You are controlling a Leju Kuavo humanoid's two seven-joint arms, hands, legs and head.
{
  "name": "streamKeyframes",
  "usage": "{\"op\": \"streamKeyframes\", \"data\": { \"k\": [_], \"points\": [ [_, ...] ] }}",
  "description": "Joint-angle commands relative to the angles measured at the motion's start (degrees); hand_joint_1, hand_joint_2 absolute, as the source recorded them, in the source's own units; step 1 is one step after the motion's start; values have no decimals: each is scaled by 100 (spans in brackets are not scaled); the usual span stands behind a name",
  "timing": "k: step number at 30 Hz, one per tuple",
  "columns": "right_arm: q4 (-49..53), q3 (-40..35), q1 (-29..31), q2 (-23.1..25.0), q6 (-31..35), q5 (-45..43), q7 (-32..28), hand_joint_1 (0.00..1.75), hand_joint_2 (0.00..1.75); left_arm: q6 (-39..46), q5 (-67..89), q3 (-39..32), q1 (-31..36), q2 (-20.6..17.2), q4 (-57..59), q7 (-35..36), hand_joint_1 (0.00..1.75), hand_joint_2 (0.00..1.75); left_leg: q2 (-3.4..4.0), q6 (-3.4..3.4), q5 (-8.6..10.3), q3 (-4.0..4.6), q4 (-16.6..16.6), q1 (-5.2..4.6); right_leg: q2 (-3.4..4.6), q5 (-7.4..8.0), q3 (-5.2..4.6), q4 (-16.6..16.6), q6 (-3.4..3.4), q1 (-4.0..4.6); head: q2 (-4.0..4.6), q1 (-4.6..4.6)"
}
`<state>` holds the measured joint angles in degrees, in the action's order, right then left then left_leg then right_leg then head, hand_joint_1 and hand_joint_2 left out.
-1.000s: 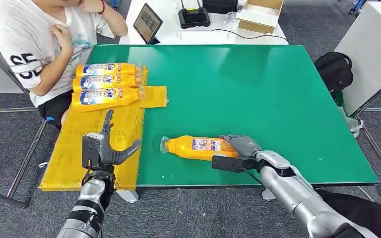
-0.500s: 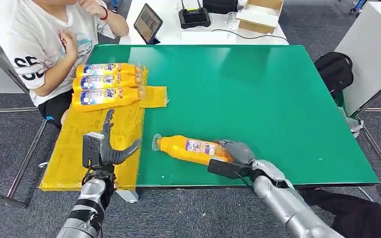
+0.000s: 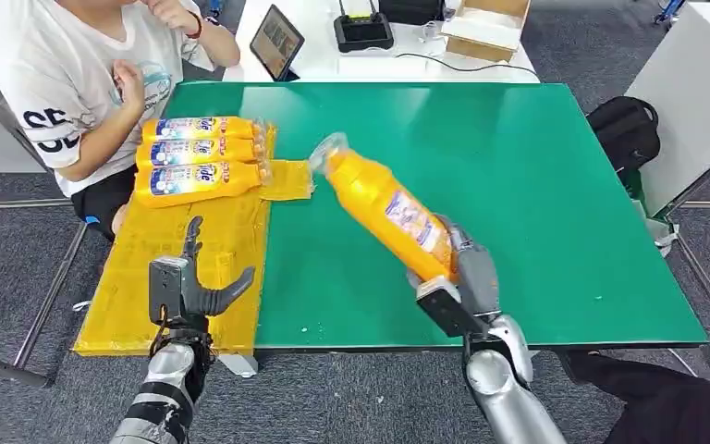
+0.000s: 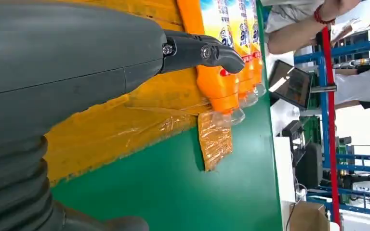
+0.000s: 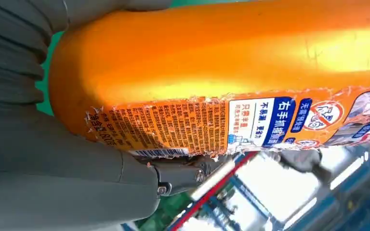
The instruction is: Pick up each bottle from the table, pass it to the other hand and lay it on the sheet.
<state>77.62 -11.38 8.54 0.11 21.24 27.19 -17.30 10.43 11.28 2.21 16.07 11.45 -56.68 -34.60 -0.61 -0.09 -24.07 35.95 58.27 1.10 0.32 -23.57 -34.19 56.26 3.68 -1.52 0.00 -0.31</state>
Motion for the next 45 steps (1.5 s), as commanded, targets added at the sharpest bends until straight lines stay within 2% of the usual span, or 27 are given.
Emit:
{"op": "streamKeyframes", "data": {
  "k": [1, 3, 7, 13, 26, 33, 40, 45],
  "points": [
    [916, 799, -367, 667, 711, -526, -1062, 175, 175, -516, -612, -147, -1, 77, -202, 260, 0, 175, 8, 4, -8, -10, 2, 2, 1, -6, 8, 2, -16, 5, 0, -2],
    [1023, 707, -412, 708, 840, -566, -1369, 175, 175, -1296, -1179, 11, -19, 74, -314, 515, 0, 175, 10, 5, -9, -14, 1, 0, 1, -8, 12, 3, -18, 4, 0, -2],
    [791, 426, -428, 746, 711, -541, -1531, 175, 175, -2275, -2029, 526, -174, 43, -722, 817, 0, 175, 4, 4, -7, -9, 1, 1, -3, -6, 9, 1, -14, 4, 0, -4],
    [128, 79, -399, 864, 472, -476, -1726, 175, 175, -3128, -3034, 1087, -420, -74, -1269, 1163, 0, 175, 14, 3, -8, -17, -3, 4, 6, -3, 15, -4, -15, 7, 0, -4],
    [-88, 89, -387, 1024, 292, -694, -1774, 175, 175, -3243, -3049, 1336, -578, -97, -1573, 1041, 0, 175, 13, 3, -5, -13, -6, 1, 7, -1, 12, -5, -12, 4, 0, -4],
    [-895, -186, -155, 1134, -241, -759, -1449, 175, 175, -2926, -2383, 1573, -585, -64, -1511, 833, 0, 175, 21, 4, -9, -29, -9, 3, 13, -3, 25, -9, -20, 7, 0, -4],
    [-1734, -665, 84, 1263, -401, -450, -1269, 175, 175, -3028, -2366, 1695, -566, 11, -1415, 892, 0, 175, 20, 3, -7, -22, -8, 4, 13, -1, 19, -8, -15, 7, 0, -4],
    [-2053, -993, 232, 1208, -158, 75, -1175, 175, 175, -3144, -2455, 1720, -495, 16, -1284, 987, 0, 175, 22, 5, -10, -30, -8, 5, 13, -3, 27, -9, -19, 9, 0, -4]
  ]
}}
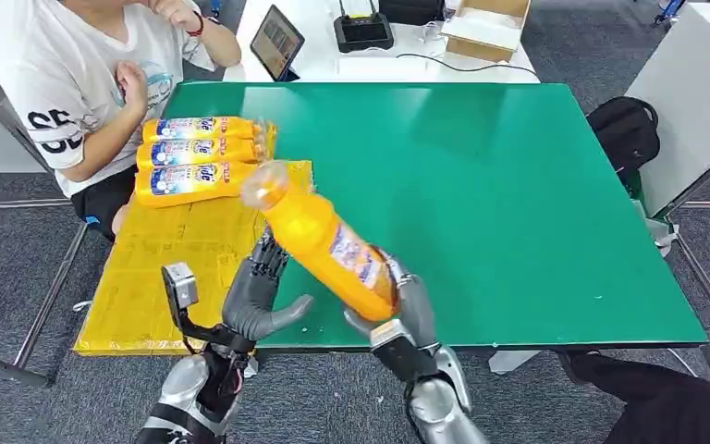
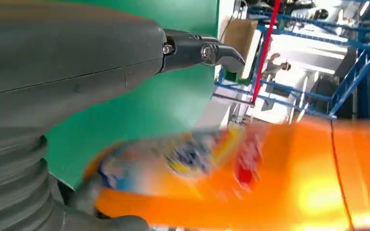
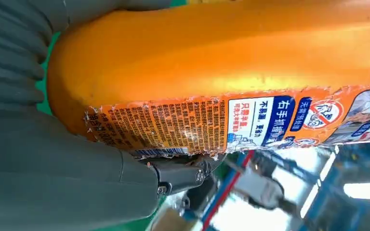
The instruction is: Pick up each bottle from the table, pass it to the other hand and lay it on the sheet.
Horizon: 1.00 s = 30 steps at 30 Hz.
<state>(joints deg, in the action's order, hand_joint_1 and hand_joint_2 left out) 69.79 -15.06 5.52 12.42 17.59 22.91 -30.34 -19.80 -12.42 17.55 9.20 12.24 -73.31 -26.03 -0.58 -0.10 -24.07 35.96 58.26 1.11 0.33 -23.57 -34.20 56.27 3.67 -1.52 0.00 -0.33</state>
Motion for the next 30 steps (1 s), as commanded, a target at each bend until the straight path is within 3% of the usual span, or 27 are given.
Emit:
{"op": "streamKeyframes", "data": {
  "k": [1, 11, 28, 29, 30],
  "points": [
    [-1325, -680, 570, -45, 344, 672, 172, 175, 175, -124, -105, 189, 205, -67, 419, 185, 0, 175, 14, 4, -6, -24, -6, 3, 8, -1, 20, -8, -14, 7, 0, -2],
    [-1548, -941, 674, -93, 467, 1175, 293, 175, 175, -186, -183, 253, 303, -48, 670, 366, 0, 175, 7, 7, -8, -36, -9, 3, -3, -6, 33, -12, -23, 8, 0, 0],
    [-1939, -1134, 811, -74, 236, 1169, 256, 175, 175, -508, -826, 128, 344, 37, 722, 453, 0, 175, -1, 8, -9, -33, -4, 4, -12, -10, 34, -9, -23, 10, 0, -2],
    [-1944, -1139, 813, -77, 211, 1160, 256, 175, 175, -488, -811, 125, 339, 42, 699, 411, 10, 175, 0, 8, -11, -37, -5, 6, -12, -11, 37, -10, -25, 12, 0, -2],
    [-1951, -1145, 815, -83, 190, 1157, 257, 175, 175, -485, -823, 118, 338, 57, 679, 398, 58, 175, -2, 6, -6, -23, -4, 4, -11, -7, 23, -8, -17, 8, 0, -2]
  ]
}}
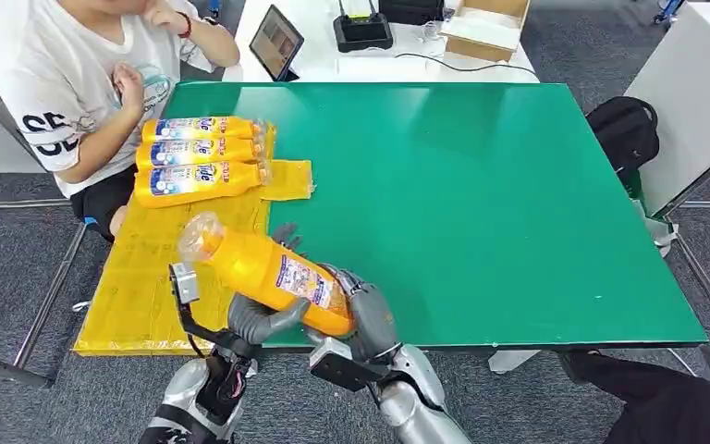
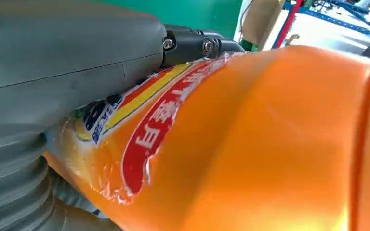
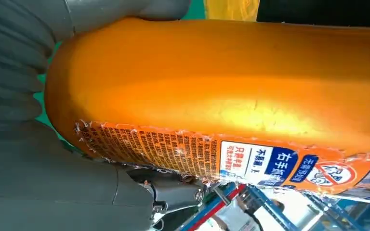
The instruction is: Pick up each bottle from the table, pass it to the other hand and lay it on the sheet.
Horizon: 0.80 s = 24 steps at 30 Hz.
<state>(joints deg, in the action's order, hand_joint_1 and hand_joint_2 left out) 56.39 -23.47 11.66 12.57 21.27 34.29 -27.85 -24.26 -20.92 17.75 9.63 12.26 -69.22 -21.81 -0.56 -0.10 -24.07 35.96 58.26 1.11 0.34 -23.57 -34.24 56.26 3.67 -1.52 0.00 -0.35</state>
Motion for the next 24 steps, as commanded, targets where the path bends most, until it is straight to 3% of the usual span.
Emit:
{"op": "streamKeyframes", "data": {
  "k": [1, 16, 17, 20, 21, 24],
  "points": [
    [-622, -303, 207, -98, -212, 5, 17, 175, 175, -31, 14, 92, 282, 67, 240, -34, 175, 175, -1, 8, -11, -33, -4, 5, -10, -10, 37, -8, -22, 10, 0, 0],
    [-617, -294, 163, -64, -293, -60, 65, 175, 175, 474, 591, 91, 283, 80, 214, -301, 175, 175, -3, 3, -3, -11, -3, 3, -9, -4, 14, -5, -11, 5, 0, 2],
    [-624, -281, 164, -55, -307, -84, 68, 168, 175, 484, 595, 80, 287, 82, 189, -290, 175, 175, -6, 6, -9, -28, -4, 4, -15, -10, 33, -7, -21, 9, 0, 0],
    [-575, -251, 158, -29, -408, -191, 85, 0, 175, 704, 755, 23, 316, 88, 154, -334, 175, 175, -3, 5, -7, -21, -2, 3, -10, -8, 24, -5, -17, 7, 0, 0],
    [-494, -213, 128, -18, -553, -343, 63, 0, 0, 789, 821, -10, 334, 79, 154, -354, 175, 175, -2, 3, -4, -11, -1, 5, -8, -4, 14, -4, -12, 7, 0, 0],
    [-196, -143, 57, -40, -926, -736, -90, 0, 0, 1073, 972, -150, 465, 63, 193, -428, 175, 175, -3, 3, -3, -8, -1, 3, -8, -4, 10, -2, -12, 5, 0, 0]
  ]
}}
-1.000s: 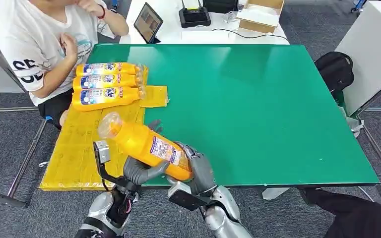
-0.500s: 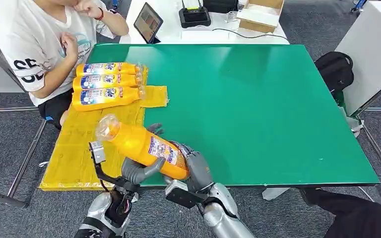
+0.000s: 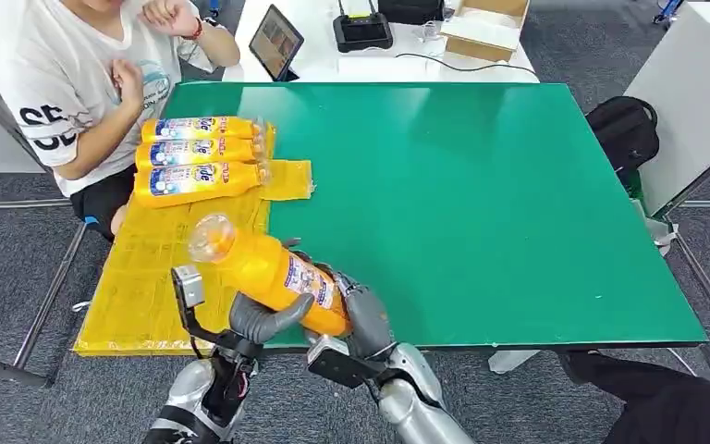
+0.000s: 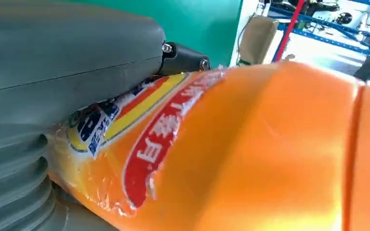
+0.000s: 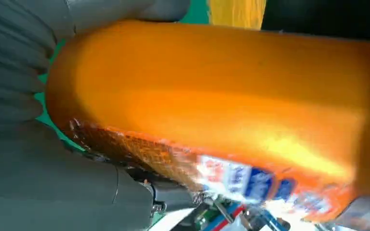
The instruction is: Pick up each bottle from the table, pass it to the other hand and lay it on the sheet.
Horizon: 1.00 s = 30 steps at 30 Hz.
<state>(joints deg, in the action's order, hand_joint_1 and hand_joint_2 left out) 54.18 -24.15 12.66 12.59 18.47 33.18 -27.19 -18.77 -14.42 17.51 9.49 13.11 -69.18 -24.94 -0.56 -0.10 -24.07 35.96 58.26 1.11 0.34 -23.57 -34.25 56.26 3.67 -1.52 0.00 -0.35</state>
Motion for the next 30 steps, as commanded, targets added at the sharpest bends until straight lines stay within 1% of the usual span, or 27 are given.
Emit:
{"op": "streamKeyframes", "data": {
  "k": [1, 2, 3, 4, 5, 6, 7, 9, 10, 11, 13, 15, 16, 17, 18, 19, 20, 22, 24, 25, 26, 27, 28, 29, 30],
  "points": [
    [87, -81, -59, -60, -678, -641, -135, 0, 0, 518, 322, -138, 500, -32, 205, -122, 175, 175, 0, 3, -2, -7, -2, 1, -5, -2, 8, -1, -10, 3, 0, 2],
    [276, -62, -107, -88, -779, -762, -137, 0, 0, 798, 490, -231, 569, -29, 236, -161, 175, 175, 0, 4, -7, -19, 0, 4, -8, -7, 21, -1, -18, 8, 0, 0],
    [345, -77, -106, -112, -807, -778, -140, 0, 0, 984, 655, -255, 614, -49, 237, -252, 175, 175, -5, 3, -2, -6, 1, 4, -11, -4, 10, 0, -13, 6, 0, -2],
    [398, -67, -101, -119, -821, -797, -129, 0, 0, 970, 627, -306, 659, -76, 245, -246, 175, 175, -6, 2, 1, 1, 1, 2, -10, -1, 2, 1, -9, 4, 0, 2],
    [533, -74, -110, -144, -857, -834, -125, 0, 0, 1193, 728, -424, 746, -61, 304, -244, 175, 175, -8, 5, -3, -10, 2, 3, -15, -6, 15, 2, -18, 7, 0, 0],
    [620, -58, -110, -153, -879, -881, -126, 0, 0, 1364, 809, -506, 825, -76, 343, -261, 175, 175, -5, 3, -1, -4, 2, 4, -9, -2, 8, 0, -12, 7, 0, 2],
    [679, -54, -112, -163, -898, -902, -113, 0, 0, 1354, 787, -554, 876, -97, 370, -255, 175, 175, -1, 6, -6, -14, 3, 5, -9, -6, 18, 1, -19, 9, 0, 2],
    [839, -63, -115, -192, -902, -926, -97, 0, 0, 1810, 985, -775, 1026, -91, 454, -396, 175, 175, 1, 3, -2, -9, -1, 4, -5, -1, 11, -1, -13, 6, 0, 0],
    [903, -56, -114, -194, -902, -952, -71, 0, 0, 1870, 1052, -836, 1101, -133, 490, -434, 175, 175, 1, 3, -3, -13, 1, 4, -6, -3, 14, 2, -18, 8, 0, 2],
    [986, -10, -138, -170, -805, -999, -116, 0, 0, 2224, 1207, -960, 1163, -112, 537, -533, 175, 175, -1, 3, -1, -10, -1, 3, -8, -2, 11, 1, -17, 6, 0, 2],
    [1113, -3, -132, -163, -737, -1037, -146, 0, 0, 2691, 1595, -1048, 1297, -206, 617, -735, 175, 175, -7, 4, -2, -15, -1, 5, -13, -4, 19, -1, -18, 8, 0, 0],
    [1380, 88, -181, -104, -329, -1089, -326, 0, 0, 3689, 2510, -1142, 1526, -344, 943, -973, 175, 175, 3, 5, -6, -24, 0, 5, -3, -6, 25, 0, -21, 9, 0, 0],
    [1471, 72, -180, -120, -324, -1092, -299, 0, 0, 3650, 2502, -1219, 1597, -393, 1058, -994, 175, 175, 9, 4, -4, -18, 0, 4, 2, -3, 17, 1, -17, 7, 0, 0],
    [1556, 105, -203, -100, -93, -1041, -299, 0, 0, 3873, 2686, -1323, 1670, -387, 1207, -1045, 175, 175, 7, 3, -1, -14, -1, 4, 0, -2, 13, 3, -17, 6, 0, 0],
    [1599, 90, -190, -99, 174, -960, -346, 0, 0, 4292, 3171, -1321, 1752, -449, 1377, -1209, 175, 175, 7, 3, -3, -23, -3, 2, -2, -5, 21, 2, -20, 6, 0, 0],
    [1608, 87, -177, -94, 173, -960, -346, 0, 0, 4284, 3164, -1334, 1752, -466, 1387, -1207, 175, 175, 2, 1, 3, -11, -4, 1, -4, -1, 11, 1, -13, 3, 0, -2],
    [1674, 139, -202, -66, 314, -1012, -394, 0, 0, 4480, 3305, -1442, 1850, -471, 1595, -1143, 175, 175, -1, 3, -3, -26, -4, 5, -9, -6, 28, 0, -22, 8, 0, 2],
    [1774, 135, -210, -43, 534, -1084, -543, 0, 0, 5208, 4179, -1327, 2032, -630, 2027, -1108, 175, 175, 4, 3, -4, -28, -5, 3, -2, -5, 28, -1, -20, 6, 0, 0],
    [1970, 167, -282, 4, 793, -1223, -797, 0, 0, 5727, 5117, -1102, 2305, -797, 2671, -786, 175, 175, 5, 4, -5, -32, -5, 4, -4, -7, 33, -1, -23, 8, 0, 2],
    [2068, 124, -299, -10, 794, -1224, -784, 0, 0, 5705, 5132, -1137, 2386, -817, 2811, -804, 175, 175, -1, 3, 0, -18, -4, 3, -7, -4, 21, -1, -15, 5, 0, -2],
    [2166, 109, -321, -10, 898, -1243, -822, 0, 0, 5751, 5350, -1100, 2521, -847, 3139, -730, 175, 175, -3, 3, -4, -29, -3, 6, -11, -8, 32, 1, -23, 9, 0, 2],
    [2194, 61, -302, -22, 1302, -971, -951, 0, 0, 5877, 6133, -920, 2661, -957, 3419, -380, 175, 175, 3, 2, -2, -24, -4, 3, -4, -5, 23, 2, -19, 5, 0, 2],
    [2204, 13, -274, -37, 1480, -825, -1018, 0, 0, 5835, 6167, -943, 2729, -953, 3585, -328, 175, 175, -6, 1, 3, -13, -4, 2, -10, -3, 16, 1, -12, 4, 0, -2],
    [2238, -66, -249, -48, 1545, -774, -1006, 0, 0, 5810, 6285, -923, 2857, -984, 3840, -278, 175, 175, -4, 3, -1, -23, -3, 6, -10, -6, 26, 0, -20, 9, 0, 2],
    [2258, -169, -208, -86, 1694, -590, -1026, 0, 0, 5877, 6981, -668, 3025, -1112, 4127, 145, 175, 175, 1, 2, 0, -18, -2, 3, -4, -4, 18, 3, -17, 5, 0, 0]
  ]
}}
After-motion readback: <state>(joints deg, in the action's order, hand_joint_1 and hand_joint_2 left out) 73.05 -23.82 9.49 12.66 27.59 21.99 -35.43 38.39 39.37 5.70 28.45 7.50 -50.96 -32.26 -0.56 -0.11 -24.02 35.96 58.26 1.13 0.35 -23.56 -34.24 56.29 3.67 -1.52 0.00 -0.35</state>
